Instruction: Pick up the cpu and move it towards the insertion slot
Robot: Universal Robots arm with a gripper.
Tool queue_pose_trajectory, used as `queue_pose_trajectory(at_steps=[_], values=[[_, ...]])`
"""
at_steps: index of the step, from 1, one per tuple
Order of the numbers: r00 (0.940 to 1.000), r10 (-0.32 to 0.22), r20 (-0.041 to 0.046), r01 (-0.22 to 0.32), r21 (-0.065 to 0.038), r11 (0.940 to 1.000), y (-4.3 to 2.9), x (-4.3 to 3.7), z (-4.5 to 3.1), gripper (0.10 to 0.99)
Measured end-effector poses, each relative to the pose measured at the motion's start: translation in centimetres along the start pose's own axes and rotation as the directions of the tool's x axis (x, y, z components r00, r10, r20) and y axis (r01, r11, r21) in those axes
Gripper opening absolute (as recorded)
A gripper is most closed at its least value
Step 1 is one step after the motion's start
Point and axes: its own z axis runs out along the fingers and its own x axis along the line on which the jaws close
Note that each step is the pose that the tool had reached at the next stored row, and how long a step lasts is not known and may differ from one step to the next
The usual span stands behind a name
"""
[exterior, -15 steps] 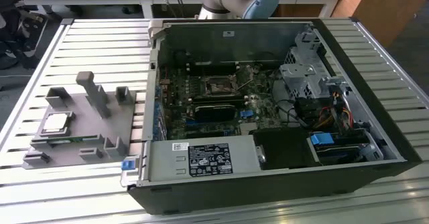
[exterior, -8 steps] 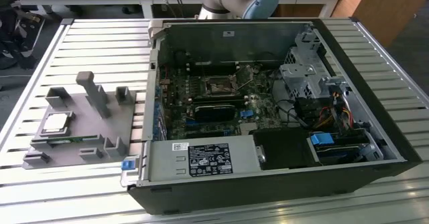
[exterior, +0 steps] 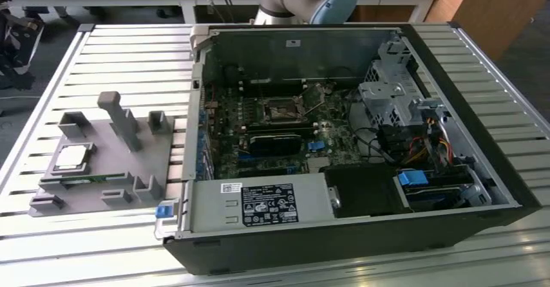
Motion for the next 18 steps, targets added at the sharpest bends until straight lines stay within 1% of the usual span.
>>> queue_pose_trajectory(at_steps=[7,10,18], values=[[1.0000,0.000,-0.0001,0.000,0.000,1.0000,0.01,1.35,0.23,0.106],[1.0000,0.000,0.0001,0.000,0.000,1.0000,0.01,1.66,0.53,0.106],[1.0000,0.000,0.0000,0.000,0.001,1.0000,-0.02,1.72,1.30,0.106]])
